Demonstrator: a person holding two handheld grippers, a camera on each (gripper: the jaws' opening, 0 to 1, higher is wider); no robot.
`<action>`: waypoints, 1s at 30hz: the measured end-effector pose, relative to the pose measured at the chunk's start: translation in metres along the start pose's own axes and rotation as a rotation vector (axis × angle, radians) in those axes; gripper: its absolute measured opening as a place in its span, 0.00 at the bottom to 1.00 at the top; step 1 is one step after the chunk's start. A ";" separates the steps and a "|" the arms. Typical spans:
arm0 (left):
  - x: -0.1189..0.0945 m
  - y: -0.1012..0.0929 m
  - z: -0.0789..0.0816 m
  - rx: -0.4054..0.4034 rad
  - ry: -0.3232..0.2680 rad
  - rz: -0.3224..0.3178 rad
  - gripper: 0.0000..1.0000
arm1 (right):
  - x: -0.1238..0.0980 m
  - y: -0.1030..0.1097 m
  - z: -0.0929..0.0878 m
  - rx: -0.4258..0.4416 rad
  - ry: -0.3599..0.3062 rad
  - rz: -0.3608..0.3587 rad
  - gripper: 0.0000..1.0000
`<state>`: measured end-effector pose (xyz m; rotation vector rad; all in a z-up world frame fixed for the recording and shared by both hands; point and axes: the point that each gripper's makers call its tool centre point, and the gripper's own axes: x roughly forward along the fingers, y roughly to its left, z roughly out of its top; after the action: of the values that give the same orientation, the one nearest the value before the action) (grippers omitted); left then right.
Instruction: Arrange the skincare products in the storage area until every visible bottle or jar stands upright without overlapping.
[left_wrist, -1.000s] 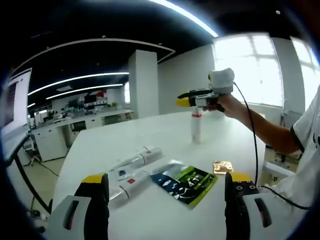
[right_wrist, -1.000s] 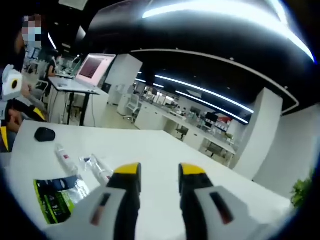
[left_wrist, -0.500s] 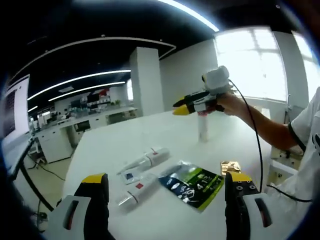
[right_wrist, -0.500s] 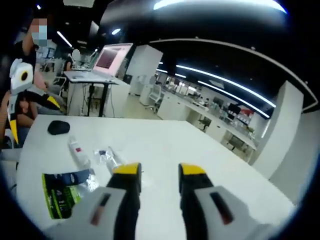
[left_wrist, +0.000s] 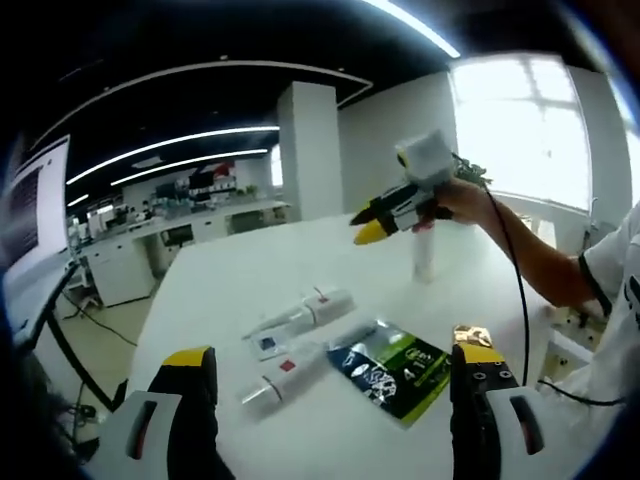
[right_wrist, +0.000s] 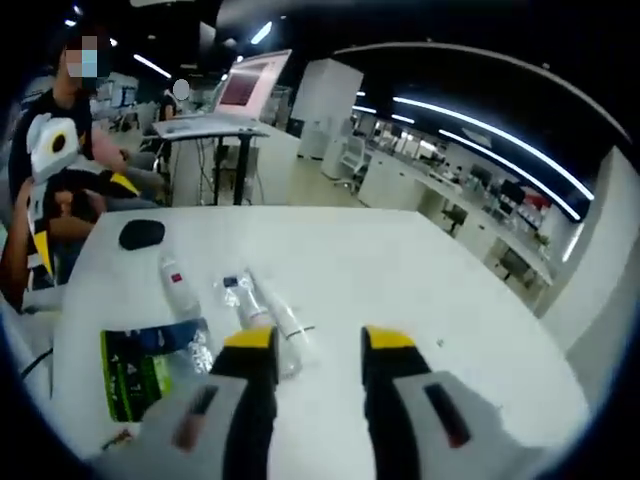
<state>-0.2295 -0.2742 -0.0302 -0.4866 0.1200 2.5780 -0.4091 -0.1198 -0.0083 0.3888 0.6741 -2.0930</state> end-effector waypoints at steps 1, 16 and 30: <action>0.000 0.000 0.000 -0.001 0.003 0.004 0.99 | 0.003 0.001 0.000 0.001 0.015 0.014 0.32; -0.009 -0.001 -0.002 -0.007 0.049 0.063 0.99 | 0.043 0.019 -0.021 -0.040 0.201 0.204 0.36; -0.018 -0.005 -0.004 -0.004 0.074 0.113 0.99 | 0.066 0.013 -0.039 -0.079 0.254 0.221 0.35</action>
<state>-0.2114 -0.2784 -0.0273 -0.5929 0.1729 2.6715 -0.4352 -0.1460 -0.0765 0.6610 0.8196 -1.8185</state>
